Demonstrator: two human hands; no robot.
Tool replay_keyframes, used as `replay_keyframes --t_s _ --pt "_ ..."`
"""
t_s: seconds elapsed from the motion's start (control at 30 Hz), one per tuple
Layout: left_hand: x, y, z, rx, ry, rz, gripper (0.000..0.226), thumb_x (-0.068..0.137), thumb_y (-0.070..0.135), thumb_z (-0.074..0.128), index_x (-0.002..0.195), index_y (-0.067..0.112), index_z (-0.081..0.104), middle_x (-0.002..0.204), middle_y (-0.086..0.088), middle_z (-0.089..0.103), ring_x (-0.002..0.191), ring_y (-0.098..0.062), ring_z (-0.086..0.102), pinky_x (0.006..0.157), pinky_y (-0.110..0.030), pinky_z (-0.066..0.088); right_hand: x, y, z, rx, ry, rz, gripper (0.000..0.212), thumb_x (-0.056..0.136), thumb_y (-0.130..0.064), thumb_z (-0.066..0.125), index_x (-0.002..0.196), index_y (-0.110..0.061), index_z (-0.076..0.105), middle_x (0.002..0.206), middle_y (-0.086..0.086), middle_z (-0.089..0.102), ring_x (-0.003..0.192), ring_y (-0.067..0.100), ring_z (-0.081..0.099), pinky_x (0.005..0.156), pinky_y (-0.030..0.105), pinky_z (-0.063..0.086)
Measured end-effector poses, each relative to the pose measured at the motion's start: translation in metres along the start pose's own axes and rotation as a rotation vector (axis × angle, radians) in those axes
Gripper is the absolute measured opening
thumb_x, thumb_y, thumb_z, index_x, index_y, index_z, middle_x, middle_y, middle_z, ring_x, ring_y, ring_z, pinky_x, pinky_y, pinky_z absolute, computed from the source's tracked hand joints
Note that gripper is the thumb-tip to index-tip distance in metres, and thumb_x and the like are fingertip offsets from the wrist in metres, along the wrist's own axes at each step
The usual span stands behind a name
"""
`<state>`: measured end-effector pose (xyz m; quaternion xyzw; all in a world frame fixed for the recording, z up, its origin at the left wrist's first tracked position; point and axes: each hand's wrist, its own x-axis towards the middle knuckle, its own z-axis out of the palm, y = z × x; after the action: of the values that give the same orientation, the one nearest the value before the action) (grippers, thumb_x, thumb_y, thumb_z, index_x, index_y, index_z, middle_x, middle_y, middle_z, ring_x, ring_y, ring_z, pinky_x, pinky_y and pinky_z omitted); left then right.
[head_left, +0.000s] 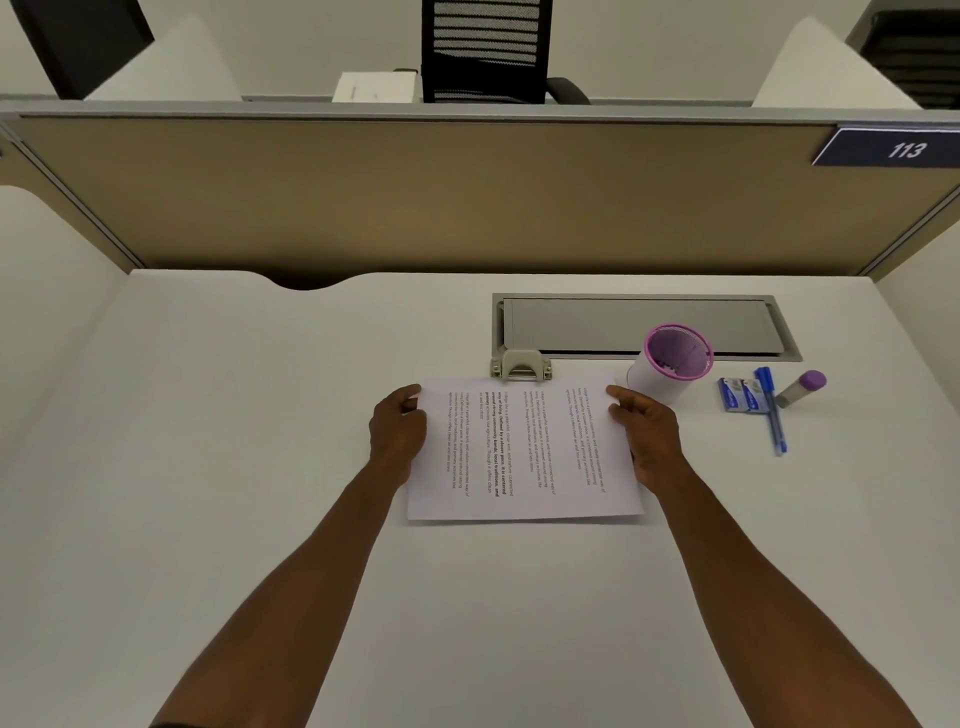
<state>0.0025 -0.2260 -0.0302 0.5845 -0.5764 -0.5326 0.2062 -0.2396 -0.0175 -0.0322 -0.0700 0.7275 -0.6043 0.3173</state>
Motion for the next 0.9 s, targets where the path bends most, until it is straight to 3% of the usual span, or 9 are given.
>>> replay_keyframes --t_s 0.13,0.4,0.6,0.73,0.9 --pt "-0.001 0.003 0.002 0.021 0.043 0.037 0.032 0.097 0.017 0.057 0.128 0.021 0.063 0.118 0.001 0.064 0.104 -0.019 0.06 0.09 -0.03 0.047 0.005 0.002 0.004 -0.078 0.051 -0.042 0.02 0.091 -0.008 0.062 0.106 -0.017 0.072 0.124 0.0 0.064 0.115 0.025 0.059 0.104 0.046 0.047" --pt "-0.001 0.003 0.002 0.11 0.088 0.13 0.034 0.095 0.004 0.055 0.125 0.015 0.066 0.123 -0.006 0.067 0.099 -0.014 0.06 0.093 -0.025 0.046 0.012 0.004 0.007 -0.155 0.105 -0.04 0.028 0.09 -0.002 0.06 0.108 -0.018 0.072 0.128 0.001 0.064 0.117 0.021 0.058 0.108 0.044 0.044" --pt "-0.001 0.008 0.005 0.293 0.085 0.23 0.041 0.094 0.002 0.052 0.134 0.007 0.06 0.132 -0.012 0.063 0.119 -0.027 0.062 0.106 -0.038 0.048 0.01 0.004 0.01 -0.211 0.131 -0.084 0.028 0.091 -0.003 0.059 0.113 -0.016 0.071 0.129 0.003 0.064 0.119 0.022 0.057 0.109 0.041 0.042" --pt "-0.002 0.012 0.008 0.361 0.071 0.296 0.043 0.091 -0.002 0.052 0.134 0.001 0.058 0.134 -0.016 0.059 0.12 -0.03 0.059 0.107 -0.034 0.045 0.01 0.004 0.011 -0.247 0.136 -0.094 0.029 0.092 -0.004 0.059 0.116 -0.016 0.07 0.131 0.003 0.062 0.122 0.022 0.056 0.111 0.044 0.04" --pt "-0.003 0.011 0.009 0.346 0.05 0.299 0.043 0.09 -0.004 0.052 0.132 0.0 0.058 0.135 -0.015 0.057 0.12 -0.031 0.058 0.108 -0.039 0.045 0.01 0.004 0.01 -0.255 0.124 -0.102 0.031 0.092 -0.003 0.058 0.117 -0.017 0.07 0.131 0.001 0.063 0.122 0.019 0.056 0.111 0.042 0.04"
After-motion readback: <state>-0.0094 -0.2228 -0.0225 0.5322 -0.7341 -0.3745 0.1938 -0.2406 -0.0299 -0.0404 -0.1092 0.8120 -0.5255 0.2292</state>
